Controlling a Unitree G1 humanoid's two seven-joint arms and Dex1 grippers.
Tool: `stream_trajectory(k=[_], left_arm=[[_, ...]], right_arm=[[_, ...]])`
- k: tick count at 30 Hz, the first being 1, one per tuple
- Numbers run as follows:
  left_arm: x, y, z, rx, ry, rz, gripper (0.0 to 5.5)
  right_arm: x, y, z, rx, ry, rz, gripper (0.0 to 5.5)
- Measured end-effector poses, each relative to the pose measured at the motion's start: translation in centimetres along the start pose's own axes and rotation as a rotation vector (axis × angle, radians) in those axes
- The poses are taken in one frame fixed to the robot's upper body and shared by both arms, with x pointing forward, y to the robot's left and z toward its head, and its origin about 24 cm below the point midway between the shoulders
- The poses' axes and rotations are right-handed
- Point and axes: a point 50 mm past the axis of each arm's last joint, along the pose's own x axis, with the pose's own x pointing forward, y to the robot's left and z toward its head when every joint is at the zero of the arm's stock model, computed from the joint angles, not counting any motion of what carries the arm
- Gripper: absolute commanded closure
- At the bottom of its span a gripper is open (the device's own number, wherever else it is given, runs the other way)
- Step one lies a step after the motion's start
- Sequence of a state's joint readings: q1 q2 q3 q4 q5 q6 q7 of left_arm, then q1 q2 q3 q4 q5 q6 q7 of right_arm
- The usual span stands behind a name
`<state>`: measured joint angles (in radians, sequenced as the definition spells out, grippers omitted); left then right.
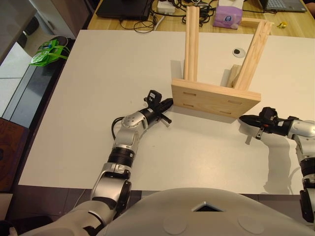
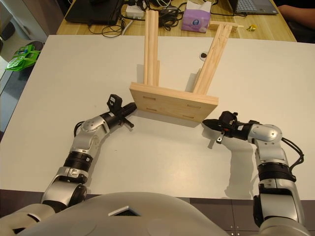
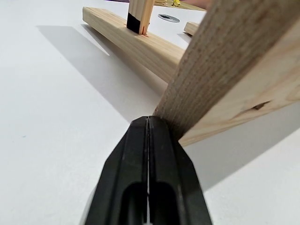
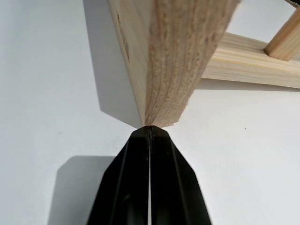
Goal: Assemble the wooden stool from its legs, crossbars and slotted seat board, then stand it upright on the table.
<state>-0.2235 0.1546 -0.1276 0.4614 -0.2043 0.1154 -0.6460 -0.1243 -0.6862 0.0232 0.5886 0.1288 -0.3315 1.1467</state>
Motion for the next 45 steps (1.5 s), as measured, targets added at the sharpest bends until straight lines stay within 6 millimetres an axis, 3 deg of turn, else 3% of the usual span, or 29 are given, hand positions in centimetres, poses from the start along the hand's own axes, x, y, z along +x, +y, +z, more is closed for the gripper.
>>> stream_trajectory(k=[8, 26, 33, 40, 45], left_arm=[[-0.1, 0.0, 0.0, 0.003, 0.001, 0.004, 5.46], [-0.6, -0.4, -0.1, 0.010, 0.010, -0.005, 5.46], [-0.1, 0.5, 0.0, 0.123, 0.019, 0.108, 5.46], [-2.4, 0.9, -0.7, 0.167, 0.058, 0.068, 5.46], [-2.5, 0.6, -0.8, 0.156, 0.064, 0.060, 5.46]], right_arm=[[-0.7, -0.3, -0.2, -0.004, 0.019, -0.021, 5.50], [-0.1, 0.6, 0.1, -0.002, -0.009, -0.028, 5.50], [0.2, 0.7, 0.0, 0.004, -0.011, -0.019, 5.50], [0.2, 0.7, 0.0, 0.002, -0.012, -0.019, 5.50], [0.2, 0.6, 0.0, 0.002, -0.012, -0.020, 5.50]])
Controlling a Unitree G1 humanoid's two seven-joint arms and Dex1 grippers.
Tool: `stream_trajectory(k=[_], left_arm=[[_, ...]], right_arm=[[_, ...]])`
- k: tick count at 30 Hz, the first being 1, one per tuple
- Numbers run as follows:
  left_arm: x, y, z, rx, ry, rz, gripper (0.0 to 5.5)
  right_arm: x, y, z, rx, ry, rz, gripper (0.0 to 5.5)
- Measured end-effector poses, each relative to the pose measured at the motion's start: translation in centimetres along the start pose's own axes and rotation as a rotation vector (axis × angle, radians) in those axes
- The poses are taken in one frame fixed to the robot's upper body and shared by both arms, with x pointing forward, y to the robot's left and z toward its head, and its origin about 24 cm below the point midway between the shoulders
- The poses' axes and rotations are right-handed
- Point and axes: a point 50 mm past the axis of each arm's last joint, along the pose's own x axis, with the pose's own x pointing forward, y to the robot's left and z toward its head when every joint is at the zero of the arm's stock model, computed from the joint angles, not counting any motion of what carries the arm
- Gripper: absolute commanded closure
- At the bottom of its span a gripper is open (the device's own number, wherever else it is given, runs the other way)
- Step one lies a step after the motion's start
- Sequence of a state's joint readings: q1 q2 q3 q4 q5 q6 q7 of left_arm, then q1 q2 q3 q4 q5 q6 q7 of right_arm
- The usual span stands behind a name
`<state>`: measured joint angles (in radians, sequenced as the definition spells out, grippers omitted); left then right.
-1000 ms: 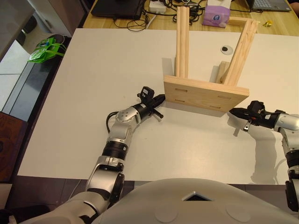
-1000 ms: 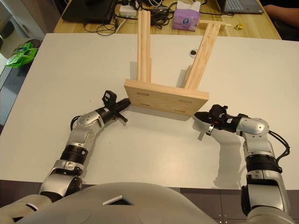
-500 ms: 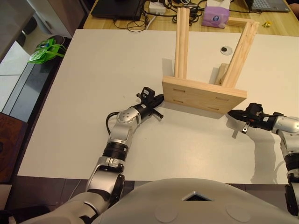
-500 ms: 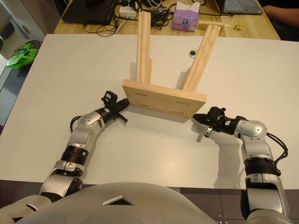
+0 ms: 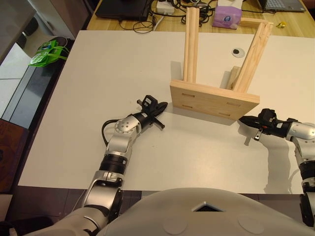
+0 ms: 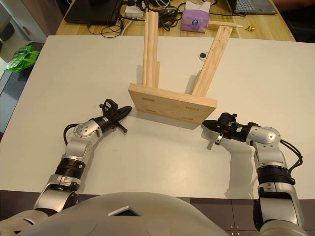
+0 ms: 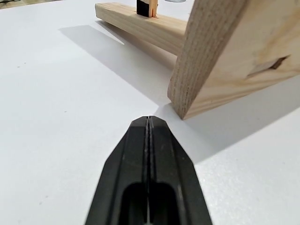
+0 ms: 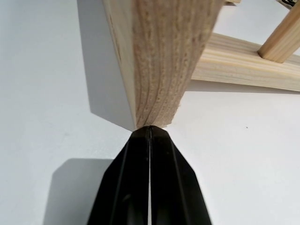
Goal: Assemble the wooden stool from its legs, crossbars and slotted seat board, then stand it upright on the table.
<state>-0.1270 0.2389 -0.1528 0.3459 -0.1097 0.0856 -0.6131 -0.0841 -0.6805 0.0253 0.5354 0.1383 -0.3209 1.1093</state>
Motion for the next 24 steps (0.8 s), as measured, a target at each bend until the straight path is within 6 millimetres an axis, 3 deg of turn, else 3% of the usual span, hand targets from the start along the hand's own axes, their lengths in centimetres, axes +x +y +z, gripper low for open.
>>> stream_trajectory(k=[5, 12, 24], left_arm=[[1.0, -1.3, 0.2, -0.022, -0.018, -0.022, 5.46], [1.1, -1.5, 0.3, -0.019, -0.016, -0.032, 5.46], [-0.5, -2.4, 0.7, -0.041, 0.006, -0.091, 5.46]], right_arm=[[0.0, 0.0, 0.0, 0.000, 0.000, 0.000, 5.50], [0.0, 0.0, 0.0, 0.000, 0.000, -0.002, 5.50], [-1.1, 0.0, 0.3, 0.092, -0.031, 0.011, 5.50]])
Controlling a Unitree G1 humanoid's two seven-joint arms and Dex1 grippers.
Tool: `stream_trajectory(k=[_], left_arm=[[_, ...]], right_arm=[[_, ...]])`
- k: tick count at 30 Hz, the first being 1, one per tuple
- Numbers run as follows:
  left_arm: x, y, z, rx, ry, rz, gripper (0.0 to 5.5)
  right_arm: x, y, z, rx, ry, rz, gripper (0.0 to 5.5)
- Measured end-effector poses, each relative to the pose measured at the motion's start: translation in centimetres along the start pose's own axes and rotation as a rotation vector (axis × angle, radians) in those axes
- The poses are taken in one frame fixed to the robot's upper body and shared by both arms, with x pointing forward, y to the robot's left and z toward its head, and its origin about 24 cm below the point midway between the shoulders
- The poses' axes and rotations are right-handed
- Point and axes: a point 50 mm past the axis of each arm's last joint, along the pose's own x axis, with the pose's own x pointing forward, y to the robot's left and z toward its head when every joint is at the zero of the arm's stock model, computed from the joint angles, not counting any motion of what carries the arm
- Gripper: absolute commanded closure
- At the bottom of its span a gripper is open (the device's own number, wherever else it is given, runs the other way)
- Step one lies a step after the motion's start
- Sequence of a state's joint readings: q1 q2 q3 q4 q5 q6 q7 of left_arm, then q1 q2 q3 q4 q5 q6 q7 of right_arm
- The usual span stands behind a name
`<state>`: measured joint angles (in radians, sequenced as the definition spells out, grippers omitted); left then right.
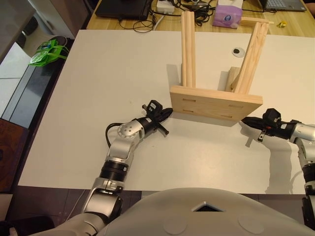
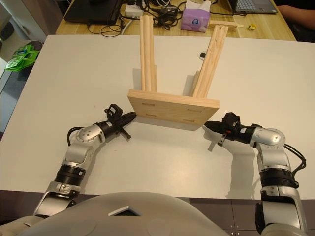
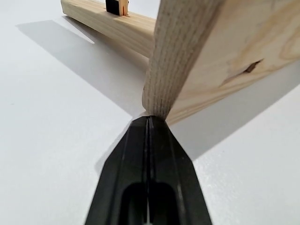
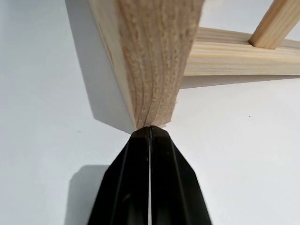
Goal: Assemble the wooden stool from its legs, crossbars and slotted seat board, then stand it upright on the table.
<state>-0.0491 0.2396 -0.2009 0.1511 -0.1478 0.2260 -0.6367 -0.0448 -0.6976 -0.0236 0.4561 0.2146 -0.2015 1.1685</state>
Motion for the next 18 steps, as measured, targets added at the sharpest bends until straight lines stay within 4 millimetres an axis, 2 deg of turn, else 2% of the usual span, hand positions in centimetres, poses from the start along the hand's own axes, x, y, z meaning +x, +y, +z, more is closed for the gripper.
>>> stream_trajectory(k=[5, 11, 18], left_arm=[[-0.7, -0.4, 0.2, 0.000, 0.028, -0.025, 5.46], [-1.4, -0.6, 0.6, -0.001, 0.051, -0.027, 5.46], [-2.2, -0.3, 2.9, 0.016, 0.001, -0.007, 5.46]], right_arm=[[-0.9, -0.6, 1.4, 0.035, -0.066, -0.016, 5.50], [-1.2, -0.5, 2.5, 0.039, -0.102, -0.008, 5.50], [-1.4, 0.1, 2.6, 0.053, -0.086, 0.012, 5.50]])
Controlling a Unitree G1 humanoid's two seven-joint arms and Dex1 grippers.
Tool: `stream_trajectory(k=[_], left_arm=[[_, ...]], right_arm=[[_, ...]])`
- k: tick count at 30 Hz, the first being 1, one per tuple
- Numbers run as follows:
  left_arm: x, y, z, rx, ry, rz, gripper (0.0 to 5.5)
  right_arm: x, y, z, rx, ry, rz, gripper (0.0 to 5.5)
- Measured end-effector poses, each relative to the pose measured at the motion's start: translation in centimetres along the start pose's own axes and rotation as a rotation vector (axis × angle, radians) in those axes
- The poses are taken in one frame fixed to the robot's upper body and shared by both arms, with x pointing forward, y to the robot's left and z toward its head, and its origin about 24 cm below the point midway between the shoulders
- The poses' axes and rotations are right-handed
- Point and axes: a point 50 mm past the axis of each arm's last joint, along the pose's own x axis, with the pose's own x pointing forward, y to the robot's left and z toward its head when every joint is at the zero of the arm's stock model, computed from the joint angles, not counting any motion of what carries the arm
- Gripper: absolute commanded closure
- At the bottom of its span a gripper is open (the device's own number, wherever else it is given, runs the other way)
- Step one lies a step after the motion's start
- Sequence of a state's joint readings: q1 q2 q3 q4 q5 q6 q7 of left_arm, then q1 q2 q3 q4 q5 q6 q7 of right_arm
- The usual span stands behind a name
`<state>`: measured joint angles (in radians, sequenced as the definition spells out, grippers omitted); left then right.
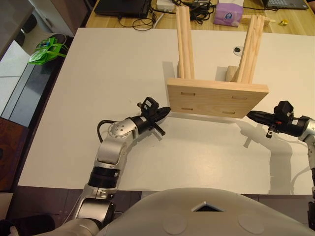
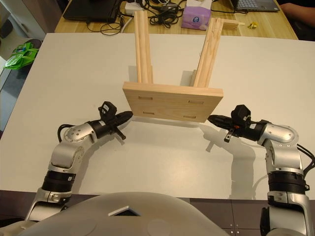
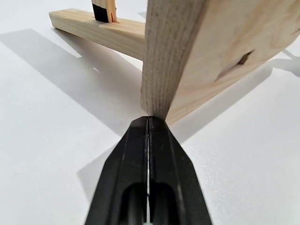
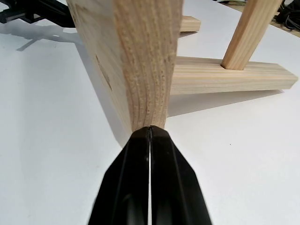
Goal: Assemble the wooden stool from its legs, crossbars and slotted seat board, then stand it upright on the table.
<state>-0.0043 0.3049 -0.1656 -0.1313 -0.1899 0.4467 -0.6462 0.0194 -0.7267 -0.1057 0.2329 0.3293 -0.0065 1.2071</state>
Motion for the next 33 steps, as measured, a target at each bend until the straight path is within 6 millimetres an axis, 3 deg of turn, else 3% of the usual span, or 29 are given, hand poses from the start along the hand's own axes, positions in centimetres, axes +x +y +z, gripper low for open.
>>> stream_trajectory(k=[8, 14, 33], left_arm=[[-0.4, 0.2, 1.3, -0.018, -0.040, 0.010, 5.46], [-0.6, 0.6, 3.7, 0.001, -0.118, 0.021, 5.46], [-1.1, 1.1, 6.4, -0.018, -0.196, 0.050, 5.46]], right_arm=[[-0.4, 0.0, 1.1, 0.016, -0.047, -0.008, 5.50], [-0.8, -0.1, 2.1, 0.018, -0.061, 0.008, 5.50], [-1.5, -0.3, 5.3, 0.069, -0.206, -0.016, 5.50]])
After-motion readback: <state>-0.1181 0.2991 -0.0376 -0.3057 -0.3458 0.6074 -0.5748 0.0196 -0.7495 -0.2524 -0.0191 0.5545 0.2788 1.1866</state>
